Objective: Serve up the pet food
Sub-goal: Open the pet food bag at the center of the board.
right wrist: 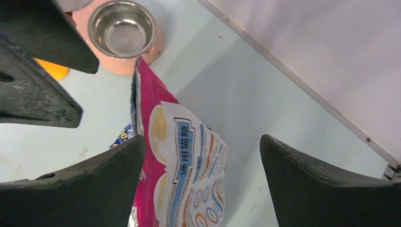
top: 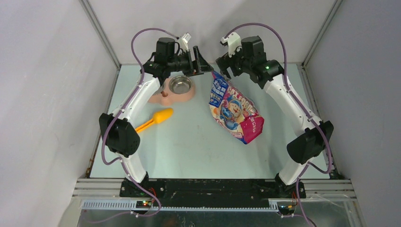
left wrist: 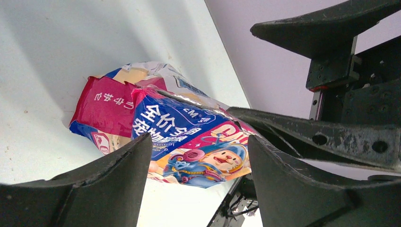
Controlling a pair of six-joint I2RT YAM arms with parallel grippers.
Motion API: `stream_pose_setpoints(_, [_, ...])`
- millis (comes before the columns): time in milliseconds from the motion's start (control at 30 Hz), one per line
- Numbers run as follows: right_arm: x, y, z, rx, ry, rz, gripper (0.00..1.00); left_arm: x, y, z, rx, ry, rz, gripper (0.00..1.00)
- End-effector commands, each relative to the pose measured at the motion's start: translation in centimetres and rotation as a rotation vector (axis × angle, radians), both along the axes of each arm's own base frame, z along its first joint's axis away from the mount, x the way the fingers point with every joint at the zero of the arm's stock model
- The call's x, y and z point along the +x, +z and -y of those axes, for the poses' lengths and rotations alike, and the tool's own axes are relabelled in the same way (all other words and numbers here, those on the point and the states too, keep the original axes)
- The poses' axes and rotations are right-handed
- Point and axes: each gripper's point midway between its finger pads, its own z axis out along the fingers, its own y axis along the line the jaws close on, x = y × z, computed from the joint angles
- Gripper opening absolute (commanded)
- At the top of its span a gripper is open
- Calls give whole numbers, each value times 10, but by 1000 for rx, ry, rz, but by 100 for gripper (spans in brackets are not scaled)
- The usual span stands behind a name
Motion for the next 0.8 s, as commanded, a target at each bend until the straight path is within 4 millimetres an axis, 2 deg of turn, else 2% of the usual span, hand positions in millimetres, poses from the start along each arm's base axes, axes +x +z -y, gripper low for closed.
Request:
stream_pose_setpoints(0, [-12,16,-12,33,60,19,94,-3,6,1,-4,-18,30,79])
stream_pose_setpoints(433, [-8,7,-20,25,47,8,94,-3,6,1,-4,-19,30,79])
stream_pose_setpoints(600, [-7,18,-22,66,38,34,94,-1,2,1,5,-15,26,79])
stream_pose_setpoints(767, [0,31,-17,130,4,51,95,10,-9,-4,22,3,3,77])
